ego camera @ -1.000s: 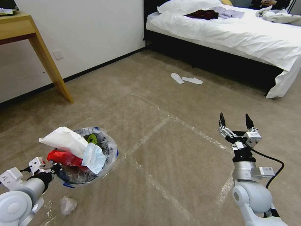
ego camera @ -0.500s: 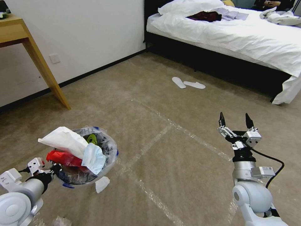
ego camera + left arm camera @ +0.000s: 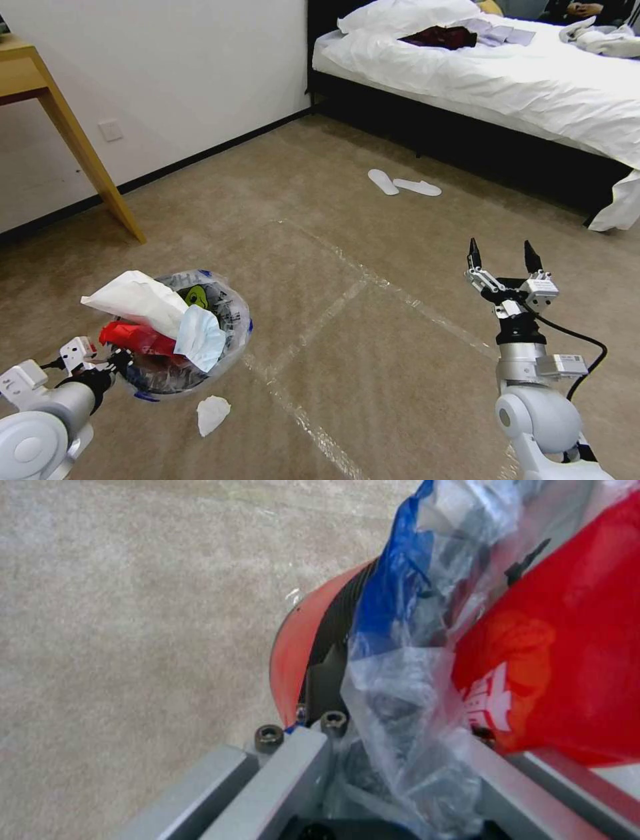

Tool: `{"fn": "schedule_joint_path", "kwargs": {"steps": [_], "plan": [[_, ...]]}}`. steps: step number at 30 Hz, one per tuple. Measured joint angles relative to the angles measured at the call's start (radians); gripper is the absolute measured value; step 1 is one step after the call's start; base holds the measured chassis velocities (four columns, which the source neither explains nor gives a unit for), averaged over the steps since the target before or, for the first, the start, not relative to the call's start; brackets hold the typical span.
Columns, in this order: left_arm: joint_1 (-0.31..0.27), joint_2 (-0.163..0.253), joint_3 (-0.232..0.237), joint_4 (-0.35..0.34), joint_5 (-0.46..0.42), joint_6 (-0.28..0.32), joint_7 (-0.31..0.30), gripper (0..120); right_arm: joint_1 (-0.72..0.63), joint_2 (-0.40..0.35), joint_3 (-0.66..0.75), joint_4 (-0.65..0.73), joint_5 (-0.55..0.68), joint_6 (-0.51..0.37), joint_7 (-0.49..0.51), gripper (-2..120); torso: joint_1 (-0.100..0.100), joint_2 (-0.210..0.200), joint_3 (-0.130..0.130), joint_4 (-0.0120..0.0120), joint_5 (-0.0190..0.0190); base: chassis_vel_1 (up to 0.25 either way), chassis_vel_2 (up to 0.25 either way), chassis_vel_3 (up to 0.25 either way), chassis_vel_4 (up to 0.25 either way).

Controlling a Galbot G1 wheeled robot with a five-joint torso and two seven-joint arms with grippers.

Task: Pick up the trash bin and place the garbage on the floor into it.

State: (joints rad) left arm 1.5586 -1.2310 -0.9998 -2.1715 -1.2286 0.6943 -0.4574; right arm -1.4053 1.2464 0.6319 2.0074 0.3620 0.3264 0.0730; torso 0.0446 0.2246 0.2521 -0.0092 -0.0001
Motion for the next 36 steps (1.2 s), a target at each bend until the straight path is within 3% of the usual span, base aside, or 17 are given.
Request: {"fn": "schedule_joint_path", "kwargs": {"steps": [22,36], "plan": [[-0.008,0.003,0.0,0.018,0.001,-0.002,0.003,0,0.016,0.007,-0.015,-0.031,-0.011,0.006,-0.001,100,0.0,0.0,0.0,0.0,0.0,-0.088,0.086,0.085,-0.09],[-0.008,0.005,0.0,0.026,0.003,-0.002,0.003,0,0.025,0.009,-0.027,-0.05,-0.011,0.021,-0.008,100,0.0,0.0,0.0,0.0,0.0,-0.009,0.01,0.007,-0.007]]}}
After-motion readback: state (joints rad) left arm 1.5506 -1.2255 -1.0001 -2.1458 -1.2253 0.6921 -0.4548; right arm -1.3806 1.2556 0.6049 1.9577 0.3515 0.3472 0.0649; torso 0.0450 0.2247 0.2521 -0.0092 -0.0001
